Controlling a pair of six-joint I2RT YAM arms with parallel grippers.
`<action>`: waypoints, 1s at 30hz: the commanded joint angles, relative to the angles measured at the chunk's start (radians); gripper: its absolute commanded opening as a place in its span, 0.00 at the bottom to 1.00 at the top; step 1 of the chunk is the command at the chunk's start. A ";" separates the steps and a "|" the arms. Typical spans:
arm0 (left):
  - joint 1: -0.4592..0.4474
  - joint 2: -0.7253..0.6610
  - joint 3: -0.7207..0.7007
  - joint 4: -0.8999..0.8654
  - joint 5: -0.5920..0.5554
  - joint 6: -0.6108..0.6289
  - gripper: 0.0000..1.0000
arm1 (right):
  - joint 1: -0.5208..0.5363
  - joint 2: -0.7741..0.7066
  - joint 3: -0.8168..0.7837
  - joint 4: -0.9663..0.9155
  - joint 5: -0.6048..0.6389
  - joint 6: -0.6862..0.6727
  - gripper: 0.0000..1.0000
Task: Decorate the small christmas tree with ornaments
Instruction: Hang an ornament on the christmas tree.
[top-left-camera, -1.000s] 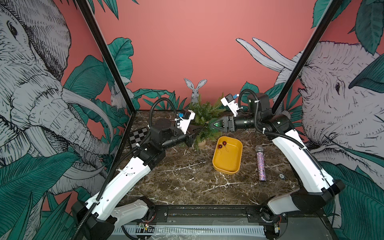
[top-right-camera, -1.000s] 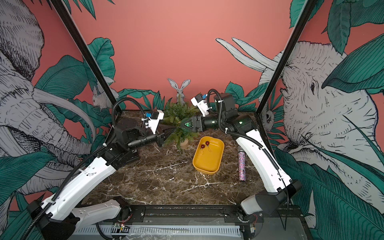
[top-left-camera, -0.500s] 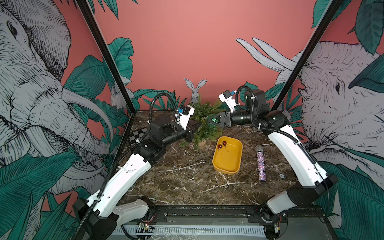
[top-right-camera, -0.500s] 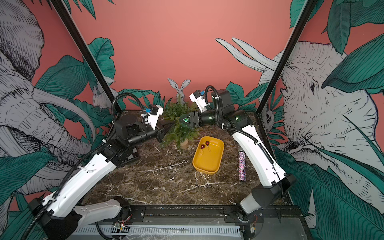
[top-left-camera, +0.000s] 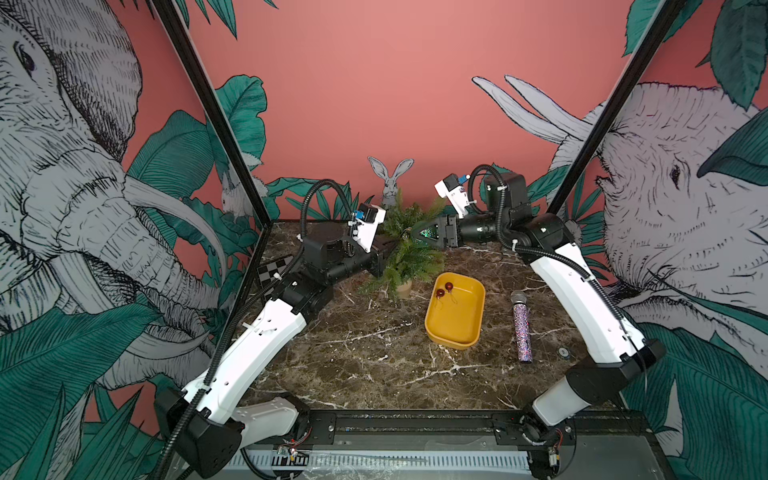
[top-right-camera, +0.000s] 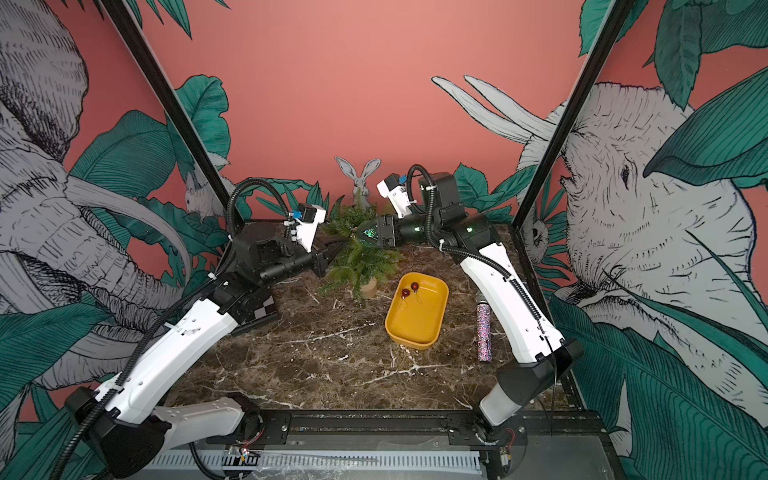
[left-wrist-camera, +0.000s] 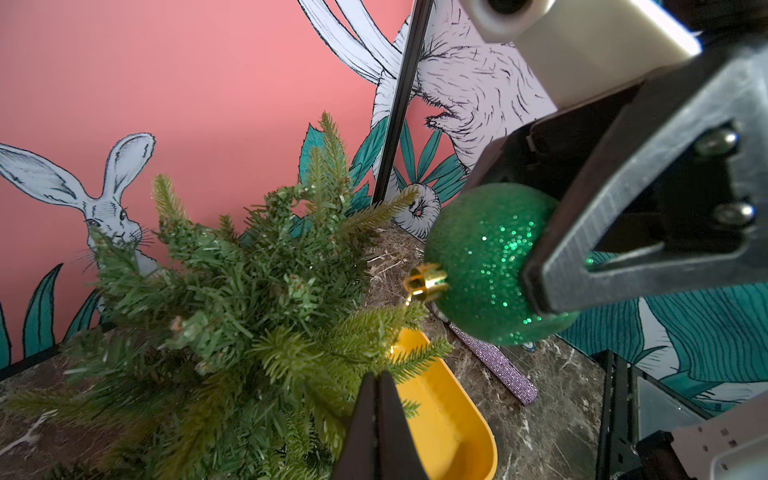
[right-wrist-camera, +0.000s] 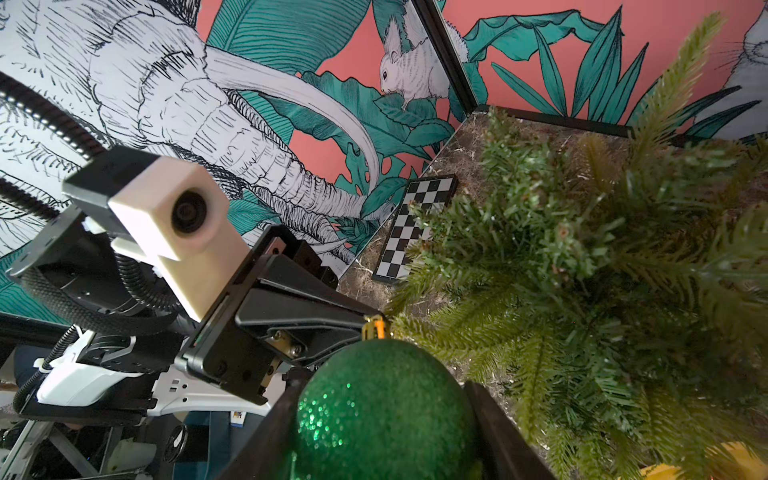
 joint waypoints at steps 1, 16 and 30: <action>0.004 -0.004 0.038 0.024 0.036 -0.009 0.00 | 0.000 -0.005 0.014 0.005 -0.001 -0.006 0.44; 0.005 0.003 0.033 0.028 0.056 -0.025 0.00 | 0.000 -0.031 -0.039 0.006 -0.012 -0.012 0.44; 0.012 0.025 0.061 0.028 0.026 -0.030 0.00 | -0.006 -0.018 -0.030 0.046 0.029 0.009 0.44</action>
